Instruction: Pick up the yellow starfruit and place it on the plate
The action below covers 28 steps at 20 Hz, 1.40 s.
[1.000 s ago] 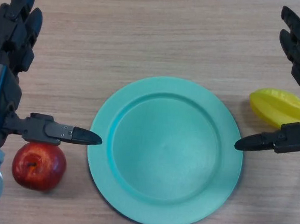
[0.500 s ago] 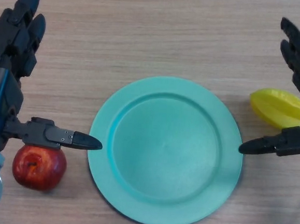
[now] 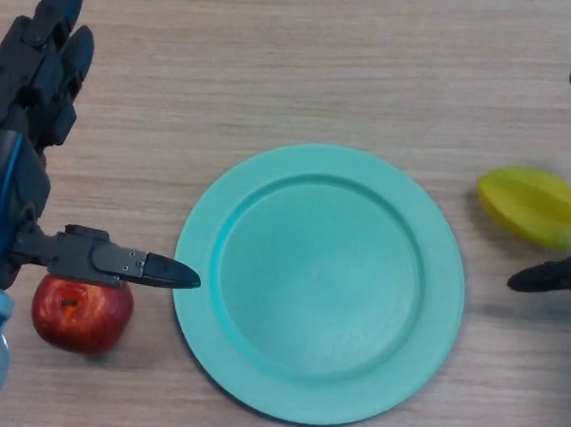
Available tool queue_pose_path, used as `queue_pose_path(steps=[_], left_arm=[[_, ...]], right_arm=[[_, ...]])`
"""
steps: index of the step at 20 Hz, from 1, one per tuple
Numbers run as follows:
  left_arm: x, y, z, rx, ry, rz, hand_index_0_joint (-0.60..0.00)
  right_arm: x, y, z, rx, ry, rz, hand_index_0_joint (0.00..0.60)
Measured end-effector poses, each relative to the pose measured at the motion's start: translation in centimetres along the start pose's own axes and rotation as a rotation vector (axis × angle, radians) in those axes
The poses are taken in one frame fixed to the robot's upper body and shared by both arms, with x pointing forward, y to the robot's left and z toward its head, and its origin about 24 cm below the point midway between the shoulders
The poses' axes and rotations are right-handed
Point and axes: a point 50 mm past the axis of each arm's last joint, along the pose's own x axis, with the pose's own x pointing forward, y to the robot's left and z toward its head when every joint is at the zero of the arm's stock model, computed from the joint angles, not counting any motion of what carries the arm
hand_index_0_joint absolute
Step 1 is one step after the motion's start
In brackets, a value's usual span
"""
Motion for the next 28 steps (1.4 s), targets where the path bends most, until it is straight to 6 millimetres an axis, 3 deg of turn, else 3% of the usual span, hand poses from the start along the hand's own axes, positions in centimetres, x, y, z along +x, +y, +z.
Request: queue_pose_path(steps=[5,12,14,15,18,21,22,23,28], left_arm=[[-0.4,0.2,0.2,0.004,0.0,0.008,0.0],[-0.7,0.9,0.7,0.019,-0.017,0.035,0.0],[-0.8,1.0,0.7,0.019,-0.017,0.036,0.0],[-0.8,1.0,0.7,0.018,-0.017,0.036,0.0],[-0.8,0.9,0.7,-0.009,-0.019,0.031,0.0],[-0.8,1.0,0.6,-0.008,-0.018,0.032,0.0],[-0.8,1.0,0.6,-0.008,-0.016,0.034,0.0],[-0.8,1.0,0.5,-0.008,-0.011,0.034,0.0],[-0.7,1.1,-0.1,-0.011,0.015,0.034,0.0]], right_arm=[[0.3,-0.4,-2.4,-0.073,0.06,-0.074,0.0],[1.2,0.2,-2.9,-0.073,0.076,-0.064,0.0],[1.2,0.3,-3.1,-0.092,0.082,-0.072,0.2],[1.2,0.5,-3.1,-0.093,0.081,-0.063,0.151],[1.1,1.3,-3.7,-0.102,0.102,-0.031,0.098],[1.1,1.4,-4.1,-0.13,0.125,-0.056,0.499],[1.2,1.4,-4.3,-0.164,0.128,-0.071,0.575],[1.2,1.5,-4.5,-0.221,0.133,-0.068,0.6],[1.4,1.9,-4.4,-0.288,0.12,-0.022,0.6]])
